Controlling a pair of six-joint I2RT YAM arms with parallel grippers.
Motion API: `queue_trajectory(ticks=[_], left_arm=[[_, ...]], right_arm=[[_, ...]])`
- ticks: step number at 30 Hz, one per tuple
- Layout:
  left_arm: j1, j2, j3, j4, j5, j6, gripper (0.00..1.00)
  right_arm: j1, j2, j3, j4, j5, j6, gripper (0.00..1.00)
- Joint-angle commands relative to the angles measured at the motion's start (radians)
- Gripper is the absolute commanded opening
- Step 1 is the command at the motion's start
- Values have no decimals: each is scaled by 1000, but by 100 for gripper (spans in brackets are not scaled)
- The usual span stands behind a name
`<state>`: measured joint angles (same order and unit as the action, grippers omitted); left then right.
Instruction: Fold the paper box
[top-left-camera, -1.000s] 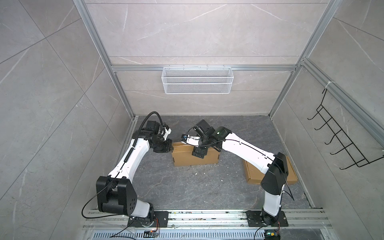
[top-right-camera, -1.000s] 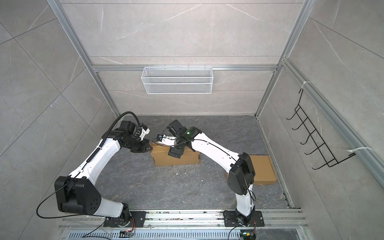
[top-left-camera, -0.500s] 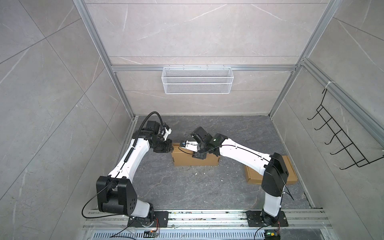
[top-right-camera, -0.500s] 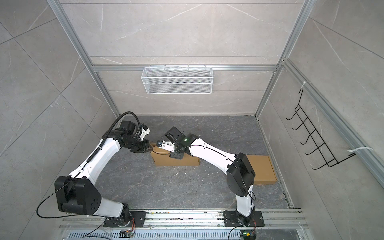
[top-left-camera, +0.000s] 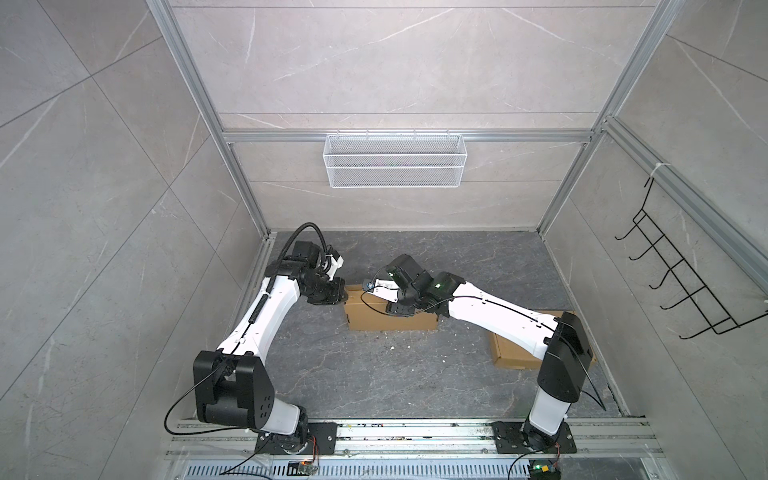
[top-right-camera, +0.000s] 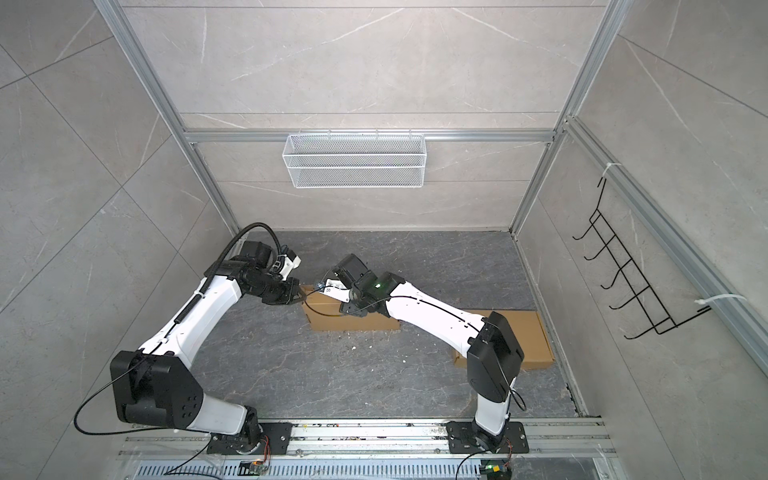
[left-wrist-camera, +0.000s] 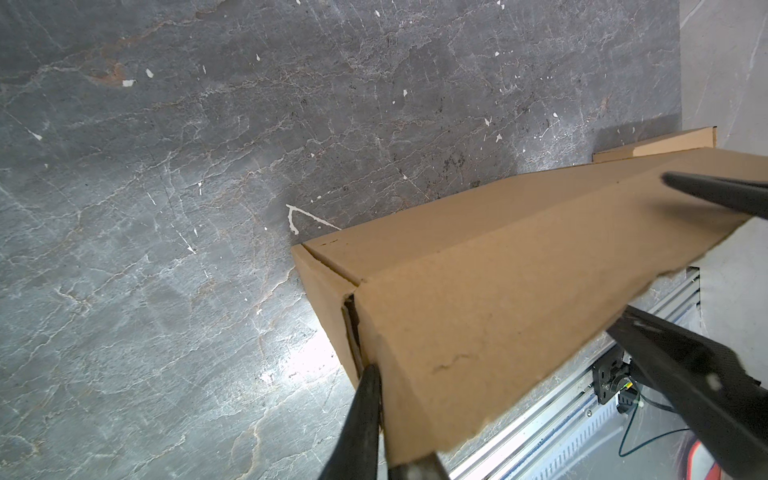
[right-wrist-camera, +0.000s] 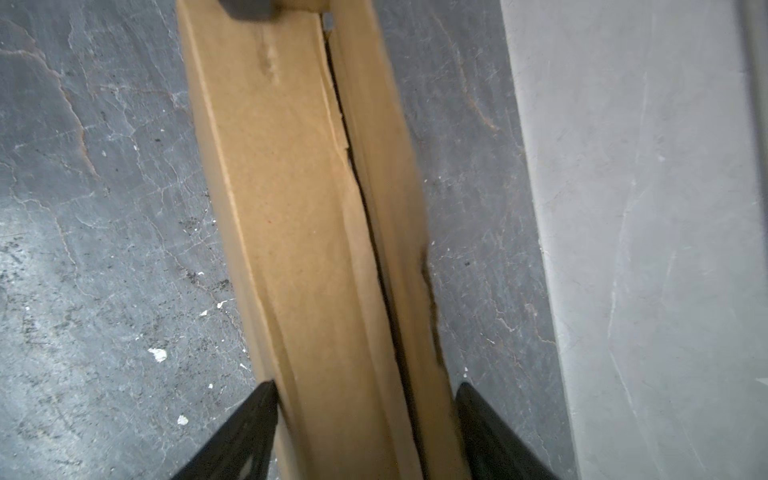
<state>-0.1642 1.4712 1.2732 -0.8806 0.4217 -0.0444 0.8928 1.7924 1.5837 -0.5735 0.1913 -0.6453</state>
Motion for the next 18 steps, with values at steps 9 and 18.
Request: queue_trajectory(ticks=[9, 18], left_arm=[[-7, 28, -6, -49, -20, 19, 9], [-8, 31, 0, -55, -24, 26, 9]], right_arm=[[17, -1, -31, 28, 21, -7, 54], [10, -31, -28, -8, -57, -16, 67]])
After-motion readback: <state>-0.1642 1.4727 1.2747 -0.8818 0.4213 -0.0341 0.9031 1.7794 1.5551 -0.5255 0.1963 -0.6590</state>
